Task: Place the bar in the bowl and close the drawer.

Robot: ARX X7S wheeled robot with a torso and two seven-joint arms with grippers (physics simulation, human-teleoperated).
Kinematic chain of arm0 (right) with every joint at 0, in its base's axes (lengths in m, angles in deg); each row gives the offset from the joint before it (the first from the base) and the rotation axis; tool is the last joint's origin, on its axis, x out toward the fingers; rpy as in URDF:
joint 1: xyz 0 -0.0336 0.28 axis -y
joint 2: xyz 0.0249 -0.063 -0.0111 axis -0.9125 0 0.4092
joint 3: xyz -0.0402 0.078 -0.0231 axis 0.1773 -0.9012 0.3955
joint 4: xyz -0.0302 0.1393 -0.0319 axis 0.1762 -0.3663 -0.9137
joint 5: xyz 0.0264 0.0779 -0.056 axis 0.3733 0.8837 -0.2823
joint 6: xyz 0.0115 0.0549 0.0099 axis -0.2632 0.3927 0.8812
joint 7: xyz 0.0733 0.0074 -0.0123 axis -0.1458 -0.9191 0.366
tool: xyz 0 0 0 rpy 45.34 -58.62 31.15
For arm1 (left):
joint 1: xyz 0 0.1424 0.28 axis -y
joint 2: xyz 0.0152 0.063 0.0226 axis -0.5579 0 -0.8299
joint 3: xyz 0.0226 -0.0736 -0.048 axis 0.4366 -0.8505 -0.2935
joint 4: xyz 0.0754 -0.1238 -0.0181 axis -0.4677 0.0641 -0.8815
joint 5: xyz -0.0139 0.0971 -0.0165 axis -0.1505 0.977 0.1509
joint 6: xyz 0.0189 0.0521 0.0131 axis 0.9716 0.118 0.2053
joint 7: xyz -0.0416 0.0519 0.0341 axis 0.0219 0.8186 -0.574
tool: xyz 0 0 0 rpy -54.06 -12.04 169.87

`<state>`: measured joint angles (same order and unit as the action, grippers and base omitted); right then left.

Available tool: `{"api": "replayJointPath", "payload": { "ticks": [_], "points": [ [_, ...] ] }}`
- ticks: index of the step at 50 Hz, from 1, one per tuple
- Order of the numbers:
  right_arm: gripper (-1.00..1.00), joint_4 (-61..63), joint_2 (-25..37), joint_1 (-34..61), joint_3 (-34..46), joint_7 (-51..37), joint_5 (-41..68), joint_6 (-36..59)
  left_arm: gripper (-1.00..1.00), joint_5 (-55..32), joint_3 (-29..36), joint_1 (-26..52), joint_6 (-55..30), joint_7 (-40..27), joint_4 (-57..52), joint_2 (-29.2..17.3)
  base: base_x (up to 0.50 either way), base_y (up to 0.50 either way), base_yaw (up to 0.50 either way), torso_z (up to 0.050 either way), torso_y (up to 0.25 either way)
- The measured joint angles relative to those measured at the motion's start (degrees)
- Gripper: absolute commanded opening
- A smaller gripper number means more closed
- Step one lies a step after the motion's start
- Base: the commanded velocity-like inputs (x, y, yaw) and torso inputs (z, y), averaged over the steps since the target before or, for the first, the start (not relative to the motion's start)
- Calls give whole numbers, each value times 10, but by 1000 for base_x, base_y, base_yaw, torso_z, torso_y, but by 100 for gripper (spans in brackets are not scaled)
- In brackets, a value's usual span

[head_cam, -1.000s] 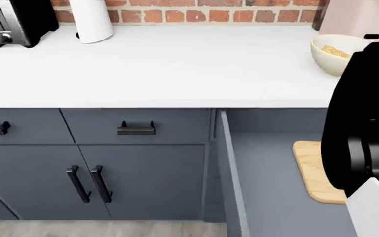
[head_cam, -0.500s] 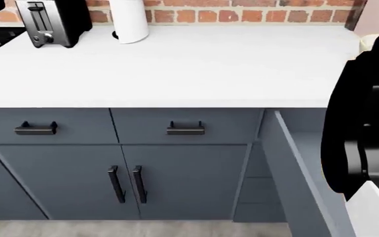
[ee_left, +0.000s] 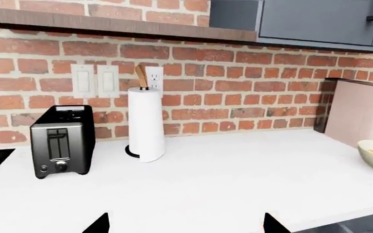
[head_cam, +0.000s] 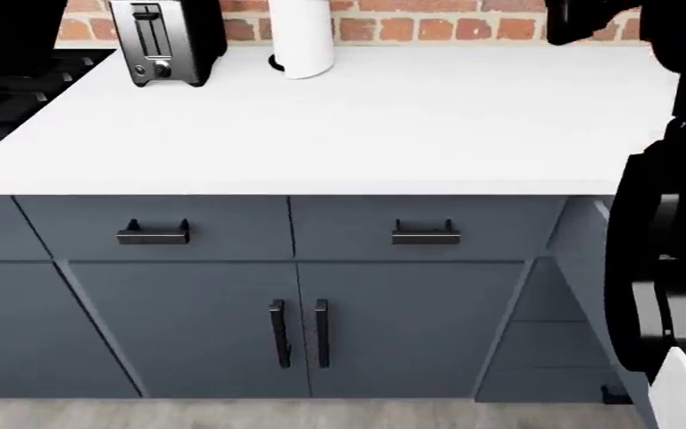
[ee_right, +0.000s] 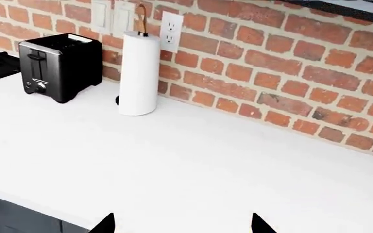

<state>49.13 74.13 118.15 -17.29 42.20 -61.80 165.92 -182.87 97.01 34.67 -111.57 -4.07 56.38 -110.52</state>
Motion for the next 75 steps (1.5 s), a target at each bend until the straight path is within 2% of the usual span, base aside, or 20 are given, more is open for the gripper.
{"api": "replayJointPath", "payload": {
  "ticks": [9,21,37,53,65,75],
  "points": [
    [100,54,48,-68,15,0,38,0,100,-12,-7,-40,8,7,-25,-9,0,500,0,0,0],
    [100,154,129,-164,-2,0,100,0,100,-57,-31,-87,33,6,-85,-39,0,481,0,0,0],
    [100,294,229,-308,-56,0,138,0,100,-86,-82,-148,53,12,-148,-78,0,30,0,0,0],
    [100,305,197,-323,-100,0,108,0,100,-75,-108,-179,55,30,-162,-80,-2,0,-16,0,0],
    [100,344,193,-364,-107,0,93,0,100,-63,-112,-193,54,39,-163,-72,-132,5,-500,0,0],
    [100,394,226,-400,-91,0,77,0,100,-52,-117,-205,52,48,-161,-69,-153,16,-500,0,0]
  ]
}}
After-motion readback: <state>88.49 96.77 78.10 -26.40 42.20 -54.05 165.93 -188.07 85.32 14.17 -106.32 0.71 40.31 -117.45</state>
